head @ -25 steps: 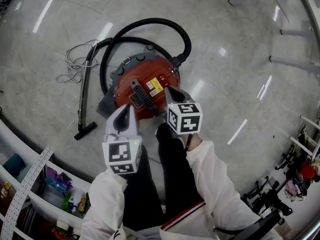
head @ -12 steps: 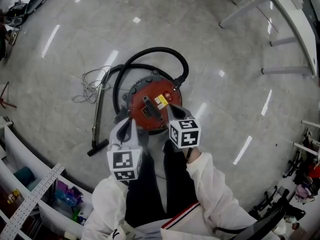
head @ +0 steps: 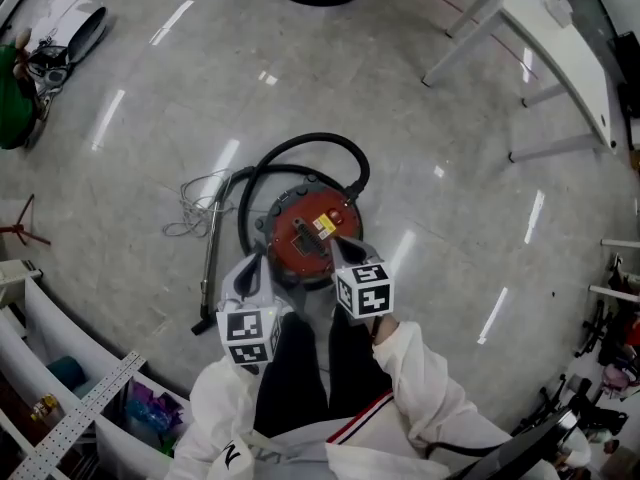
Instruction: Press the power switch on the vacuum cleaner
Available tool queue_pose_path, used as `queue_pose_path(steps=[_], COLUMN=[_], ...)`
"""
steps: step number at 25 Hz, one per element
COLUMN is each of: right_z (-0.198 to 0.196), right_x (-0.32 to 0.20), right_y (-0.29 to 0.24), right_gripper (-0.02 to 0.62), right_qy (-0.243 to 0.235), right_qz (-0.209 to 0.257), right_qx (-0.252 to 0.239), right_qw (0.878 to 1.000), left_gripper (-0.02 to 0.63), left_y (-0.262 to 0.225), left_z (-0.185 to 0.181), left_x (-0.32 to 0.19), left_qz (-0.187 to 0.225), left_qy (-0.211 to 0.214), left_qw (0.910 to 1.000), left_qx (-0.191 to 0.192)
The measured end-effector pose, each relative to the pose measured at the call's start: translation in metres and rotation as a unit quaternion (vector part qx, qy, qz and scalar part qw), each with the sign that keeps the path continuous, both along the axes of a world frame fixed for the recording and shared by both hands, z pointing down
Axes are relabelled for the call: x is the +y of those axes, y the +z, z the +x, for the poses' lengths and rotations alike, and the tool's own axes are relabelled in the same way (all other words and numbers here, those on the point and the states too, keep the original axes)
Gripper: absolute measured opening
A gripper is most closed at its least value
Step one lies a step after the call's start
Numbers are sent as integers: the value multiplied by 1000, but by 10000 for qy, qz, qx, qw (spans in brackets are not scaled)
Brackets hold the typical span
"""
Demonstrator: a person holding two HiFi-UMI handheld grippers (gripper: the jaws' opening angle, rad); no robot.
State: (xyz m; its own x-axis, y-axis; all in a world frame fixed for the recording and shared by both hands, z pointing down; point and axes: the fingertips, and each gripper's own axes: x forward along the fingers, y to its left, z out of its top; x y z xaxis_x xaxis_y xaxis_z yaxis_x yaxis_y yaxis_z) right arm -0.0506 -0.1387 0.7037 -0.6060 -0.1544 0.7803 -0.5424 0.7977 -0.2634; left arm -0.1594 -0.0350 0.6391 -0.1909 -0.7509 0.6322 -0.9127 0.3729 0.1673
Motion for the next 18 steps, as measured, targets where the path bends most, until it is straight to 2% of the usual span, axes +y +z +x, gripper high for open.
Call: queue_pose_path(steps=[9, 18], right_z=[0, 6], right_x=[-7, -17], right_y=[-71, -151], right_gripper=[0, 0], right_qy=[-82, -88], right_qz=[303, 639], right_qx=[-118, -543], right_qw=[9994, 9964], left_gripper=[0, 0], left_y=[-49, -101], left_z=[-7, 4], left_x=[-2, -2], left_qz=[118, 400], left_qy=[126, 304], left_qw=[9996, 9977], left_qx=[-209, -447])
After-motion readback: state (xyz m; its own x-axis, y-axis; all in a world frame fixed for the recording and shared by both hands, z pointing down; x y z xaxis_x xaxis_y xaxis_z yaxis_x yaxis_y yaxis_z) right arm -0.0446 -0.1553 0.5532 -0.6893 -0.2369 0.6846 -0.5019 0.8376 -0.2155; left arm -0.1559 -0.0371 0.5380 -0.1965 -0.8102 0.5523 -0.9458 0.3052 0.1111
